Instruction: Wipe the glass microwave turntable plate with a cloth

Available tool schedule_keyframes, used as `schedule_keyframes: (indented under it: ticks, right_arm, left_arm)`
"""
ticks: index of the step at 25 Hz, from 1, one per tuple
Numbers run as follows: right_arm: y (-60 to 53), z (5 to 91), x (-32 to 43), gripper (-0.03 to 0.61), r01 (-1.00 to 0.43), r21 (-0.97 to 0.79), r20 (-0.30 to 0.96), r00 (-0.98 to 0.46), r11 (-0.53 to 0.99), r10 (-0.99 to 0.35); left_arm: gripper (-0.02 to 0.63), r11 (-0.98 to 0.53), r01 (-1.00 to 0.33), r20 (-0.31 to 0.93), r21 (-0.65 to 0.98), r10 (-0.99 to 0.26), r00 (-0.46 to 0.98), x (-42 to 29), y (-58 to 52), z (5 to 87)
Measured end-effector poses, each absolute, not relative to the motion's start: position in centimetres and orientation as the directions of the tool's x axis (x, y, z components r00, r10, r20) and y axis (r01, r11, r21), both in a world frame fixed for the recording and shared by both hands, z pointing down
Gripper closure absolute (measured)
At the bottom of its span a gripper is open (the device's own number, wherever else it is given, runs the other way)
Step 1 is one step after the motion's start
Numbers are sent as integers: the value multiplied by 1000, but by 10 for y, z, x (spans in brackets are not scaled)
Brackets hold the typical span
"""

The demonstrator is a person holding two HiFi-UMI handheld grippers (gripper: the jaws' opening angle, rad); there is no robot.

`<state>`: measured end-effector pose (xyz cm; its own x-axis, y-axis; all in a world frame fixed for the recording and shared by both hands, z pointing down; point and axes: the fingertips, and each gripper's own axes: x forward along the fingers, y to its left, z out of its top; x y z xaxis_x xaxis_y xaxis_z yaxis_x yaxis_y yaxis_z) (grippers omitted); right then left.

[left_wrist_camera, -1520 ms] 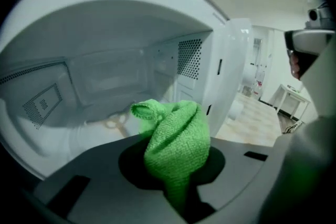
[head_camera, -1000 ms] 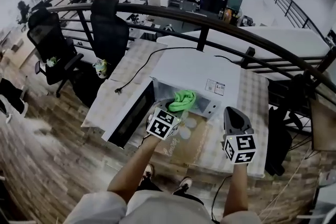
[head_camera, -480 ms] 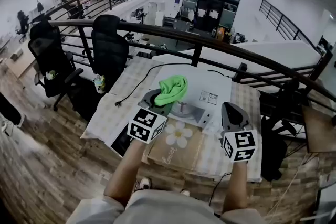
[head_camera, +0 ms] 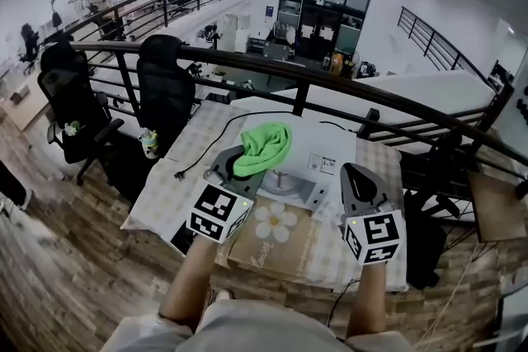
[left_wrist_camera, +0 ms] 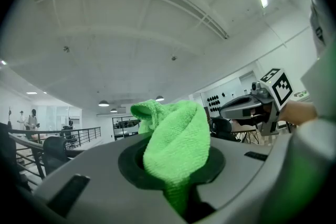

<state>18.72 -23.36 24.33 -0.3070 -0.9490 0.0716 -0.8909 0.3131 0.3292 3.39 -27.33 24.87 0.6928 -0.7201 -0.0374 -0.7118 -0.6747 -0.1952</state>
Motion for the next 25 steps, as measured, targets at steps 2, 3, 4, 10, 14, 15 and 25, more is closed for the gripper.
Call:
schedule_keyframes:
  ticks: [2,3,4,10,14,15,25]
  right_arm:
    - [-233,242,183,566,-887,337,74,-310,316,-948]
    - [-233,241,182,566,-886,340,75,-311,317,-948]
    - [-233,241,181,566,-885,341,75,-311,318,-947]
    - [-234,244,178,566,-883,339,84,-315,324,-945]
    - [-236,250,177,566,-883,337,93,-314,326,-945]
    - [-236,251,176,566,-883,337,96,-314,328,-945]
    - [-239,255,171,566,-880,335,114,-317,337,-941]
  left_arm:
    - [538,-676,-710,-44,-197,-718,695,34,-272,246]
    - [538,-677,-709,-44,-197,-717,696,34,-271,246]
    - [538,-678,-708,-43,-198,-715,698,34,-271,246]
    - [538,-686,-701,-31,-192,-710,703,35,-272,250]
    - [538,-690,-700,-24,-185,-709,705,34,-272,255]
    - [538,-690,-700,-22,-183,-709,705,34,-272,256]
    - [538,-692,-701,-11,-173,-710,704,30,-274,260]
